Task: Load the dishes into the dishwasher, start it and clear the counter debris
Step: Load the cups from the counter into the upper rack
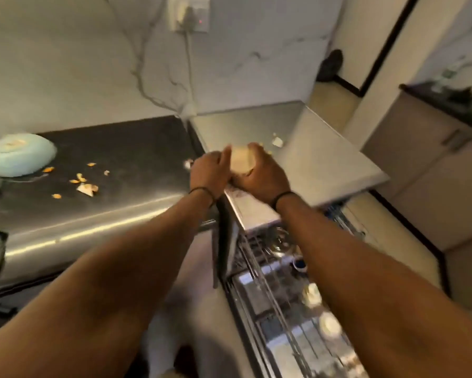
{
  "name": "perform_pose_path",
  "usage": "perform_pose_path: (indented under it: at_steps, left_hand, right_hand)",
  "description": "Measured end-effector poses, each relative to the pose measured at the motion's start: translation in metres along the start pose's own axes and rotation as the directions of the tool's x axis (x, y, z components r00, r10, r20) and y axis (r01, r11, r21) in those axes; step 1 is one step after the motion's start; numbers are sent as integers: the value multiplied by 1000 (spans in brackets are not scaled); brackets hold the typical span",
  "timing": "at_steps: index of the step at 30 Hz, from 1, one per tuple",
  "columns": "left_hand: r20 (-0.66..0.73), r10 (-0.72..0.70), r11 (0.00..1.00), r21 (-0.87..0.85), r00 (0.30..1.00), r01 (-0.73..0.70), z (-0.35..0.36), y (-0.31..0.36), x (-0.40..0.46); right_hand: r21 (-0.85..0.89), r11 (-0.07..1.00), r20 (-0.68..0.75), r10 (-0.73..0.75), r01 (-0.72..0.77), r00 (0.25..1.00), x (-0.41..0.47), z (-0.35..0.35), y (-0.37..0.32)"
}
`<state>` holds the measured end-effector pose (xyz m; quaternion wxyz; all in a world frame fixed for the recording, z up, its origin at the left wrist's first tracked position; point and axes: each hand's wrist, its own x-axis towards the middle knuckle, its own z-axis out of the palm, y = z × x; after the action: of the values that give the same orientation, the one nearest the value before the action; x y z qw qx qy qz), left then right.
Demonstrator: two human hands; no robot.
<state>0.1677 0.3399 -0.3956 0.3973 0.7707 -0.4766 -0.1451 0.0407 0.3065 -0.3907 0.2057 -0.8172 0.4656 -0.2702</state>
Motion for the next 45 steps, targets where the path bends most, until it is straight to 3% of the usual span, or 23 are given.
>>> perform_pose_path:
  at_steps: [4,8,10,14,18,21,26,33,40,45]
  left_hand:
    - [231,184,983,-18,955,-185,82,73,-53]
    - [461,271,960,-68,845,-271,149,111,-118]
    - [591,278,952,-65,757,-299,179,116,-151]
    - [807,181,939,28,562,-343,228,97,-208]
    - [898,31,954,104,438,-280,260,54,-243]
    - [928,-74,945,182,366,-270,274,17,-259]
    - [919,-167,916,279,357,-289,308,-31,-277]
    - [920,-211,837,345,330,-425,344,-70,-302]
    - [902,-235,787,395,361,-474,357,-88,-309]
    - [911,-250,783,389,327,-486,361,-83,-309]
  right_hand:
    - [-70,981,-102,171,-178,980,-76,-82,81]
    - [-59,944,-131,314,-324,940,-154,-122,140]
    - [-74,890,-117,441,-450,890,-197,-129,169]
    - [-84,766,8,640,-637,768,-276,-105,215]
    - [-91,696,116,718,-712,686,-324,-57,240]
    - [-114,687,172,725,-717,667,-347,-14,252]
    - [-172,682,218,730,-711,648,-373,41,274]
    - [-228,686,251,727,-691,639,-406,94,301]
    - [-234,709,324,702,-666,634,-412,111,312]
    - [-275,723,420,683,-633,598,-410,112,314]
